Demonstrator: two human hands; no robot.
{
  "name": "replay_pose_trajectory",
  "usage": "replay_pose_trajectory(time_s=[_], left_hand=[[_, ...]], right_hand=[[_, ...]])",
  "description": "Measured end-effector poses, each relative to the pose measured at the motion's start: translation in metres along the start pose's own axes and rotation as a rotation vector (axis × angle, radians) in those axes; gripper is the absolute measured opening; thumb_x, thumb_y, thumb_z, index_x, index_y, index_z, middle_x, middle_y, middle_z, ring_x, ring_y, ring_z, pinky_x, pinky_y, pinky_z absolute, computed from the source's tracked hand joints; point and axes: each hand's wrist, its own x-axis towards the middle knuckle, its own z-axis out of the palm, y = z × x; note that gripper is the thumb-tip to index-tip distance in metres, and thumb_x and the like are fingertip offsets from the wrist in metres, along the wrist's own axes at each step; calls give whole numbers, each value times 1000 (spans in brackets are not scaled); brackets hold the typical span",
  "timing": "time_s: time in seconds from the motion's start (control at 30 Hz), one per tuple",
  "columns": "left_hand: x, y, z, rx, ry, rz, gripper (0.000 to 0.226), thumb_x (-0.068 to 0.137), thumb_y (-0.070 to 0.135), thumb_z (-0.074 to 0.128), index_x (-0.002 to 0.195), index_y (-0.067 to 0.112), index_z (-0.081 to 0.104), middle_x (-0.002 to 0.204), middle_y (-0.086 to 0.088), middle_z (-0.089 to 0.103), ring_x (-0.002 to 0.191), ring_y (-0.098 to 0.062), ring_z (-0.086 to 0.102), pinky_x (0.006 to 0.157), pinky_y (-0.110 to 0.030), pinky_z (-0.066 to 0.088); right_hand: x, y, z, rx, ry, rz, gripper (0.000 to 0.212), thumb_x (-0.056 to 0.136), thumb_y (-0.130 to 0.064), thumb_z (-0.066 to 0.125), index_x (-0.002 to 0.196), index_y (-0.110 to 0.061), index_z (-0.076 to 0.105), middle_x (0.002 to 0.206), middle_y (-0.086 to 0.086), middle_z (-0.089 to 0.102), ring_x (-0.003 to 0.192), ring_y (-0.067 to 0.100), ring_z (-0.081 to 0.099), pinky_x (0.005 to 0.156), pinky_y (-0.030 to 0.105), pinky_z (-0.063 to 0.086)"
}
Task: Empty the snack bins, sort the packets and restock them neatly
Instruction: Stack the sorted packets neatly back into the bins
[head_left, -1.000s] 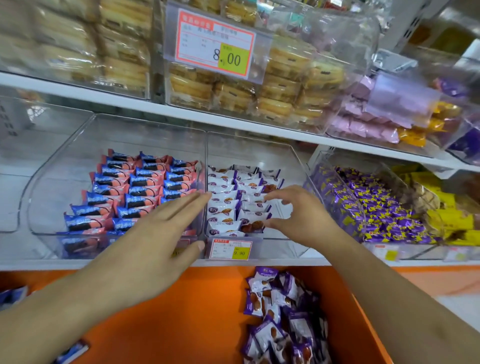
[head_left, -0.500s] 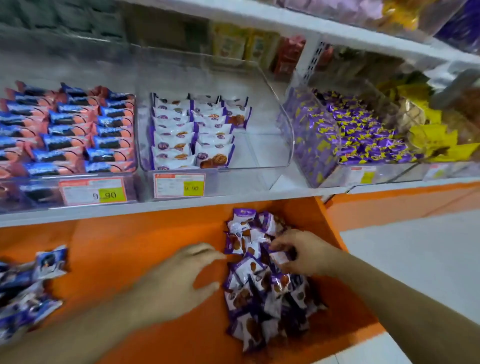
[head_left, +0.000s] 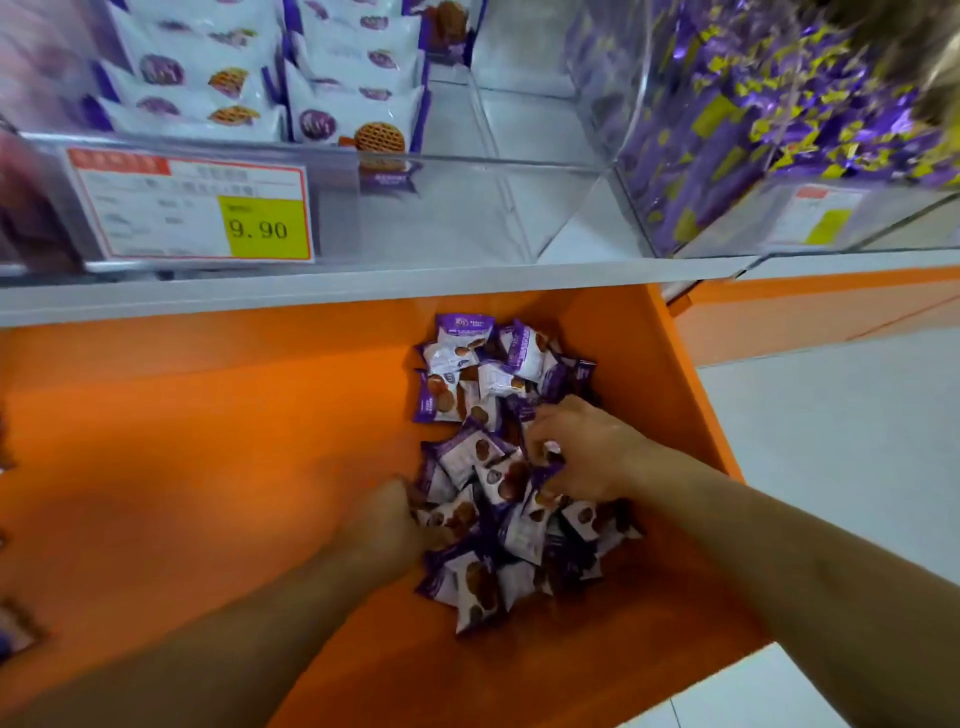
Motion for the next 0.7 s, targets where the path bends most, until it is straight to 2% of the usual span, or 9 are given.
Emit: replay_pose_trajectory(time_s=[0.07,0.17,0.27,0.33,0.43,0.5,0.53,0.6,0.7], left_hand=[[-6,-3,-6,19,-13,-12,41,84,39,85,113,23,60,100,8,62,83,-9,63,62,-28,51],[-19,0,-31,8,0,32,41,85,44,82,117,23,67,108,5,66,89,-7,61,74,-30,54],[-49,14,-71,-31,75,142,40,70,57,89,96,32,72,92,8,70,90,-17,66,92,-42,54],[-65,9,-101,-101,162,181,44,53,73,85,85,47,68,85,10,72,89,-18,72,89,-45,58],[-114,3,-136,-143,223,218,25,61,59,85,76,59,65,76,11,73,76,-14,72,81,-43,61],[-162,29,-151,-153,268,311,24,59,66,78,80,63,66,86,13,76,83,-21,74,80,-48,62],[-184,39,-155,-128,275,389,27,65,63,79,90,63,68,99,16,76,90,-25,75,80,-49,62],[-219,50,-174,-215,313,466,32,88,30,82,115,42,71,107,16,77,95,-29,75,78,-50,63],[-261,52,-216,-416,247,532,36,93,-2,71,122,20,69,104,-5,80,94,-26,76,80,-36,64]], right_hand=[[-3,-1,-7,138,35,32,35,76,-38,91,88,-37,58,101,-15,58,99,15,57,83,38,57],[-19,-20,-32,394,99,67,34,81,-35,90,104,-40,66,101,-13,67,92,11,67,79,32,60],[-45,-50,-66,618,117,-35,35,87,-35,85,116,-46,70,110,-5,74,103,24,73,92,43,62],[-65,-75,-90,729,139,-122,29,92,-27,82,118,-36,73,118,-1,75,106,28,74,89,42,64],[-97,-109,-126,991,159,-242,23,93,-8,77,114,-5,69,109,15,74,92,32,76,78,41,65],[-120,-132,-148,1123,187,-319,22,91,-4,77,108,1,64,104,24,72,92,38,74,78,43,64],[-130,-144,-157,1174,210,-346,22,90,-5,78,106,1,64,104,26,73,92,41,72,75,41,63],[-148,-167,-172,1218,277,-375,28,89,-11,82,107,2,64,104,29,73,84,39,68,65,37,58],[-166,-206,-182,1155,444,-372,27,90,-14,82,106,-2,63,88,15,74,71,24,64,60,36,48]])
